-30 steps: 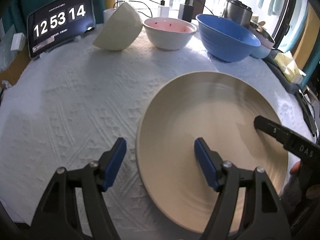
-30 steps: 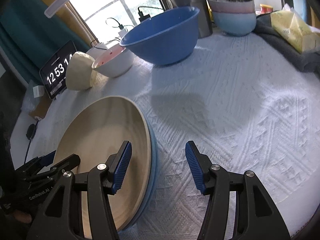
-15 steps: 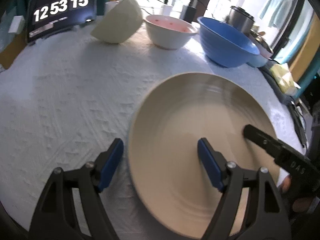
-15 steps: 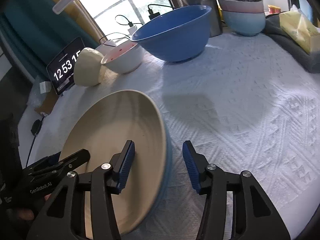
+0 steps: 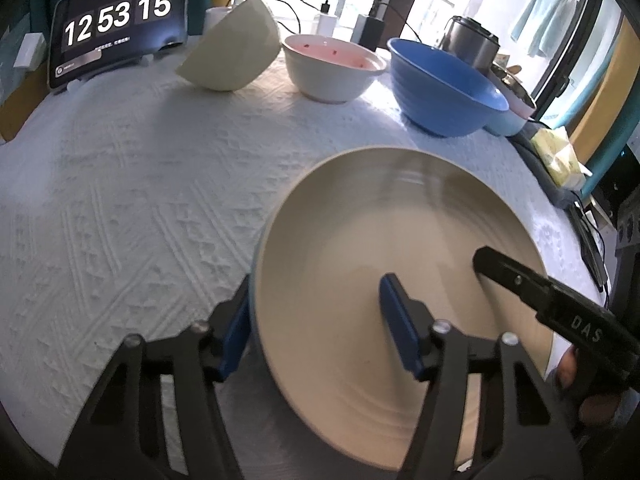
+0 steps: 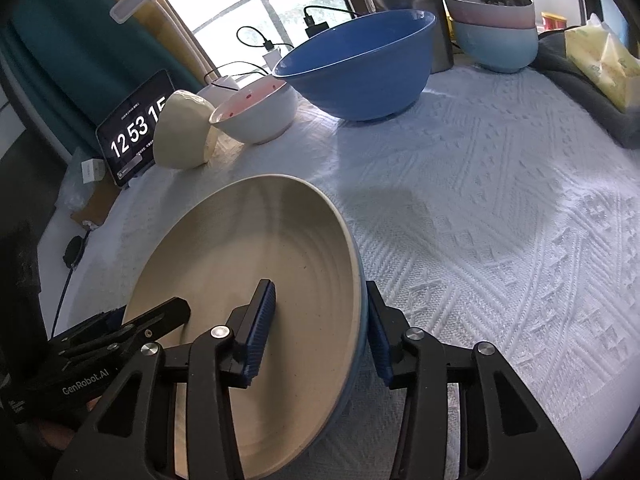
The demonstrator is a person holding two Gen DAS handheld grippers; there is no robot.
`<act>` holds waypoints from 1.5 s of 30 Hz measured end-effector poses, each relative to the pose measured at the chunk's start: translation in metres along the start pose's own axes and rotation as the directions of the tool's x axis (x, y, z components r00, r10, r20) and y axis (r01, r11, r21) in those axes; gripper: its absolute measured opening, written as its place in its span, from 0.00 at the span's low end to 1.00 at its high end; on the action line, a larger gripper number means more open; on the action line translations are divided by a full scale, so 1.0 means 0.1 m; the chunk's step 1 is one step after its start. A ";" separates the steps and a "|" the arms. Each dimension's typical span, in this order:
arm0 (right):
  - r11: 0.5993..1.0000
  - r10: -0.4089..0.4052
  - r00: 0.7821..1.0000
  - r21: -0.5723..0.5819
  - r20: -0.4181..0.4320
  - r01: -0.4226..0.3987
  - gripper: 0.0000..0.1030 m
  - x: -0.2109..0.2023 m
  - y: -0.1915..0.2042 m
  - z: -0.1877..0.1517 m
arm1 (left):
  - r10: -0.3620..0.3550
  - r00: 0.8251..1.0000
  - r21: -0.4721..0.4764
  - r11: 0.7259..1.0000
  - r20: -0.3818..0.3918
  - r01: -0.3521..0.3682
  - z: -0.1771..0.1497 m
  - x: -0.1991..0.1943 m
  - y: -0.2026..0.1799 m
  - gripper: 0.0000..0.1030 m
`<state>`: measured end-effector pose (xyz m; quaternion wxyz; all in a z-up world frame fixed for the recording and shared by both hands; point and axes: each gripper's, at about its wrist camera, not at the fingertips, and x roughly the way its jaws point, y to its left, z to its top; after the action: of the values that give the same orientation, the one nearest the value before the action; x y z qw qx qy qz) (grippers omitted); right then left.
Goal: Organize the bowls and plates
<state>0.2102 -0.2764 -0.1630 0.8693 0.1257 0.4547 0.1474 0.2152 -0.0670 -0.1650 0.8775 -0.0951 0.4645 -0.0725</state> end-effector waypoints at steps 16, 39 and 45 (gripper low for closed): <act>0.999 -0.041 0.999 0.001 0.002 0.041 0.45 -0.01 0.11 0.04 | -0.033 0.999 0.011 0.999 0.009 0.033 0.01 -0.03 0.12 0.57; 0.993 -0.039 0.999 -0.109 -0.032 0.035 0.45 0.28 0.82 0.17 | -0.016 0.999 -0.111 0.994 0.052 0.021 0.11 -0.17 0.91 0.57; 0.990 -0.028 0.998 -0.141 -0.048 0.021 0.45 0.39 1.05 0.20 | -0.005 0.998 -0.147 0.989 0.062 0.014 0.16 -0.21 1.18 0.57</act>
<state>0.2326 -0.1665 -0.1440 0.8661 0.0548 0.4664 0.1712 0.2212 0.0532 -0.1670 0.8815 -0.1643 0.4409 -0.0392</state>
